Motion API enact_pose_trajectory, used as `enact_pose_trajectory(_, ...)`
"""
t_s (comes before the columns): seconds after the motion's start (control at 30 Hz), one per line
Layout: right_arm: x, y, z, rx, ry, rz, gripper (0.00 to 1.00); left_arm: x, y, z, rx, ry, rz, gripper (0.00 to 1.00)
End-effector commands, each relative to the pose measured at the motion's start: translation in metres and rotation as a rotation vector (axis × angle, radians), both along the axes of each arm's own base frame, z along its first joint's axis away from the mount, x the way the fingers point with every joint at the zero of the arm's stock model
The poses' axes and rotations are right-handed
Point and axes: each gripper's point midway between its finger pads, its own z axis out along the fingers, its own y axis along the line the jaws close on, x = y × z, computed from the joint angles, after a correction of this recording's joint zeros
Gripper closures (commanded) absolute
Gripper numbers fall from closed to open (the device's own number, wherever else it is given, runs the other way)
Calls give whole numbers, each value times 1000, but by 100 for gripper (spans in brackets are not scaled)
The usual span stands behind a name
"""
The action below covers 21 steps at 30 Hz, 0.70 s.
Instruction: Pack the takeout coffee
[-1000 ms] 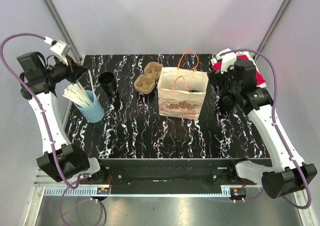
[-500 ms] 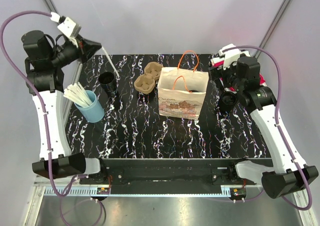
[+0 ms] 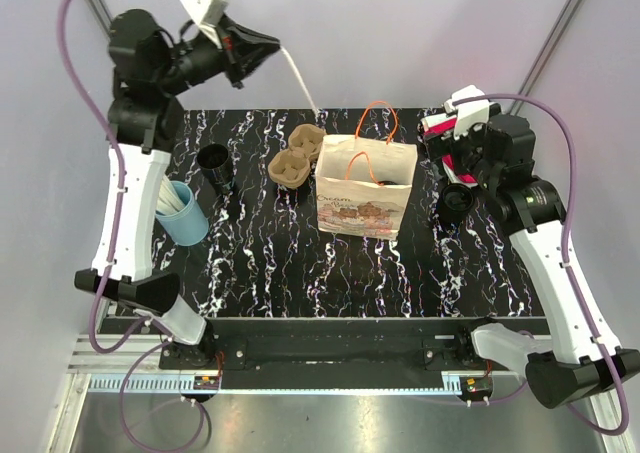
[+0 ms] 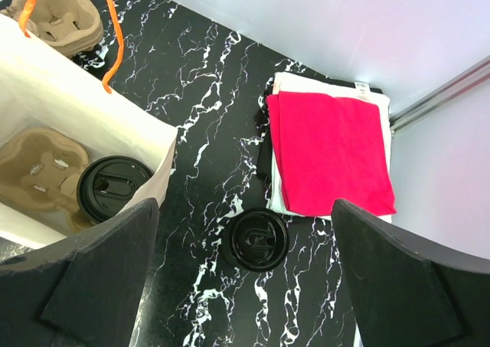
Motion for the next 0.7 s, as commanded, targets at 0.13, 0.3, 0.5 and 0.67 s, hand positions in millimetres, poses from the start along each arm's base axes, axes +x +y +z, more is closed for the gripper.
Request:
enact_pose_trajectory(0.13,-9,-8,5,-4,-24,-19,0,-12,-72,-14,16,15,-104,100)
enact_pose_trajectory(0.3,-9,-9,0,-1,-14,-21,0,-10,-99,-44,71,51,-133,100)
enact_pose_trajectory(0.5,-9,-8,-4,2,-7,-19,0,-4,-112,-68,111,85,-142,100)
enact_pose_trajectory(0.67,-9,-8,-5,4,-10,-17,0,1,-120,-94,153,118,-147,100)
